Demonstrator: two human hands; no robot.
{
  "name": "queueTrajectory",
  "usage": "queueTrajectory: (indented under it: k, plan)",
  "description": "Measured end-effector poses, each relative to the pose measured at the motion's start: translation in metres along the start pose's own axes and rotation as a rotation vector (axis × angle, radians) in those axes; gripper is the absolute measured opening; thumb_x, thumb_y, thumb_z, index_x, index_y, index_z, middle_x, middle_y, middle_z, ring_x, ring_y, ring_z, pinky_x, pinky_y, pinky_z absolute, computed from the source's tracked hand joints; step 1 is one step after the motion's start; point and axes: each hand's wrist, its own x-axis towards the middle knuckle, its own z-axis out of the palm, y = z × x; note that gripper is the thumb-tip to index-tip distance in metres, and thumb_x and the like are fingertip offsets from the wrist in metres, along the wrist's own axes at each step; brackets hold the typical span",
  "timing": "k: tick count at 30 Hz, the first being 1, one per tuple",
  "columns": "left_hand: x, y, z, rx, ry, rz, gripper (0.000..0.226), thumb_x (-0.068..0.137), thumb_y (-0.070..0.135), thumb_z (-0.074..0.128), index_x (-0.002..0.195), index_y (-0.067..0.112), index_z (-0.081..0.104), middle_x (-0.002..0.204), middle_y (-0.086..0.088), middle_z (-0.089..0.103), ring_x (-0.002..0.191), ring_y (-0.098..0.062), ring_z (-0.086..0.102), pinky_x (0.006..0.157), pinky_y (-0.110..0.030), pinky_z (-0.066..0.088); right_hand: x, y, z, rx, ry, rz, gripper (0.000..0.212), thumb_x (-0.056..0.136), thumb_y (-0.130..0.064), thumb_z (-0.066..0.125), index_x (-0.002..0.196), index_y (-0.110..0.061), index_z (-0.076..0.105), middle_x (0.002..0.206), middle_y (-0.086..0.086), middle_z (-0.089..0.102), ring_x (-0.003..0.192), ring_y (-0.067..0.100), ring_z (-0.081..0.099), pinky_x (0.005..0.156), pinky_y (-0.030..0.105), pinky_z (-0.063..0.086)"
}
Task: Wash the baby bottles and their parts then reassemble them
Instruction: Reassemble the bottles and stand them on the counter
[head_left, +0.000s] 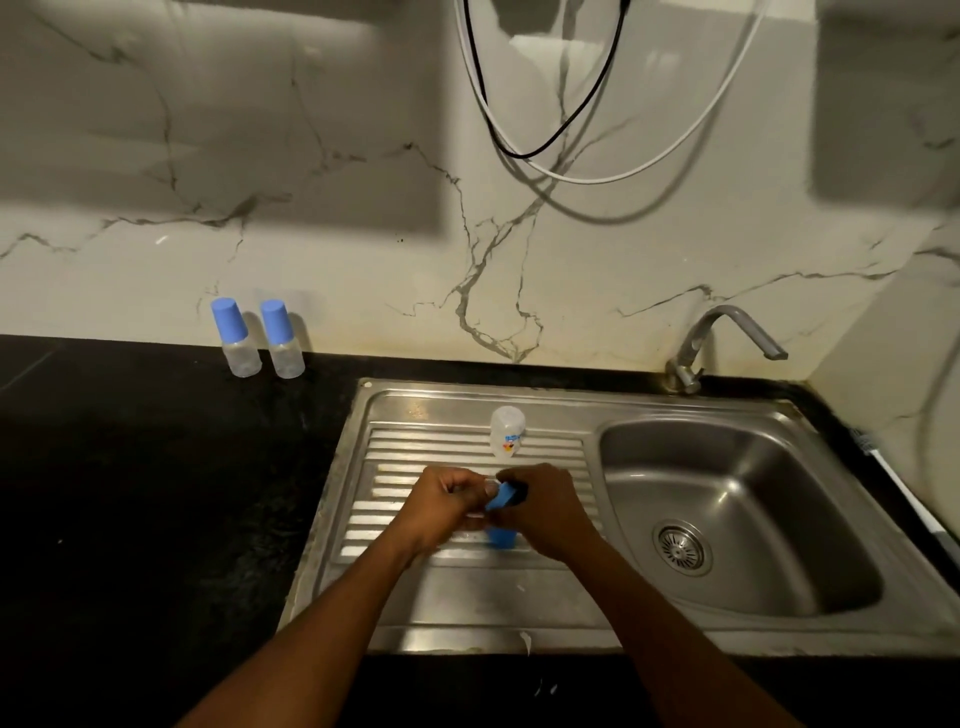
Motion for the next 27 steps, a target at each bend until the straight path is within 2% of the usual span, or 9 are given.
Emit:
queueTrajectory:
  k: [3, 7, 11, 14, 18, 20, 23, 25, 27]
  plan:
    - [0.001, 0.008, 0.008, -0.07, 0.083, 0.009, 0.014, 0.091, 0.003, 0.068, 0.103, -0.003, 0.074, 0.099, -0.019, 0.076, 0.088, -0.028, 0.074, 0.076, -0.036, 0.062, -0.002, 0.001, -0.01, 0.026, 0.033, -0.076, 0.051, 0.074, -0.021, 0.087, 0.121, -0.01, 0.07, 0.109, -0.001, 0.069, 0.091, 0.001, 0.059, 0.085, 0.007, 0.044]
    - [0.007, 0.012, 0.024, -0.057, 0.201, 0.095, 0.013, 0.092, 0.003, 0.068, 0.101, -0.002, 0.076, 0.095, -0.017, 0.076, 0.086, -0.025, 0.07, 0.082, -0.032, 0.059, -0.003, 0.016, -0.017, 0.154, 0.08, -0.155, 0.053, 0.08, -0.018, 0.081, 0.13, -0.013, 0.064, 0.119, 0.006, 0.07, 0.104, 0.014, 0.066, 0.097, 0.029, 0.053]
    - [0.011, 0.009, 0.056, -0.138, 0.351, 0.097, 0.012, 0.091, 0.003, 0.068, 0.1, -0.001, 0.076, 0.095, -0.016, 0.077, 0.091, -0.029, 0.073, 0.088, -0.039, 0.059, -0.007, 0.038, -0.028, 0.259, 0.105, -0.252, 0.045, 0.086, -0.012, 0.076, 0.127, -0.022, 0.059, 0.111, -0.007, 0.069, 0.103, 0.006, 0.067, 0.091, 0.014, 0.05]
    - [0.013, 0.008, 0.078, -0.115, 0.416, 0.117, 0.012, 0.09, 0.006, 0.07, 0.099, 0.002, 0.077, 0.094, -0.012, 0.078, 0.094, -0.03, 0.074, 0.089, -0.042, 0.059, -0.007, 0.056, -0.041, 0.34, 0.054, -0.268, 0.048, 0.087, -0.01, 0.076, 0.131, -0.017, 0.059, 0.119, -0.006, 0.068, 0.109, 0.002, 0.066, 0.093, 0.018, 0.052]
    - [0.014, 0.016, 0.111, 0.122, 0.553, 0.254, 0.012, 0.091, 0.009, 0.071, 0.099, 0.009, 0.08, 0.093, 0.0, 0.078, 0.091, -0.014, 0.074, 0.086, -0.029, 0.059, -0.008, 0.073, -0.055, 0.446, 0.029, -0.295, 0.042, 0.089, -0.001, 0.072, 0.128, -0.014, 0.063, 0.117, -0.003, 0.072, 0.108, 0.009, 0.069, 0.093, 0.022, 0.054]
    - [0.012, 0.018, 0.123, 0.134, 0.613, 0.303, 0.012, 0.092, 0.007, 0.07, 0.098, 0.008, 0.08, 0.091, 0.0, 0.078, 0.089, -0.013, 0.074, 0.084, -0.027, 0.059, -0.008, 0.076, -0.059, 0.555, -0.002, -0.258, 0.042, 0.089, 0.001, 0.071, 0.129, -0.009, 0.064, 0.117, -0.002, 0.073, 0.11, 0.013, 0.069, 0.093, 0.025, 0.055]
    - [0.007, 0.016, 0.129, 0.1, 0.67, 0.319, 0.011, 0.093, 0.006, 0.069, 0.097, 0.006, 0.079, 0.089, -0.002, 0.078, 0.087, -0.016, 0.075, 0.081, -0.029, 0.06, -0.011, 0.076, -0.06, 0.66, -0.06, -0.213, 0.042, 0.088, -0.003, 0.073, 0.127, -0.018, 0.065, 0.116, -0.004, 0.073, 0.11, 0.013, 0.069, 0.095, 0.029, 0.055]
    - [0.003, 0.015, 0.127, 0.063, 0.668, 0.305, 0.011, 0.093, 0.006, 0.068, 0.098, 0.004, 0.078, 0.09, -0.005, 0.078, 0.087, -0.019, 0.075, 0.08, -0.03, 0.061, -0.015, 0.075, -0.061, 0.676, -0.086, -0.224, 0.043, 0.088, -0.006, 0.073, 0.124, -0.028, 0.064, 0.117, -0.008, 0.073, 0.111, 0.01, 0.068, 0.093, 0.025, 0.055]
    - [0.001, 0.017, 0.127, 0.003, 0.656, 0.274, 0.012, 0.093, 0.006, 0.067, 0.099, 0.002, 0.077, 0.091, -0.007, 0.078, 0.087, -0.021, 0.075, 0.08, -0.03, 0.061, -0.018, 0.075, -0.062, 0.673, -0.074, -0.248, 0.044, 0.088, -0.007, 0.073, 0.125, -0.027, 0.062, 0.117, -0.01, 0.072, 0.11, 0.007, 0.068, 0.091, 0.022, 0.054]
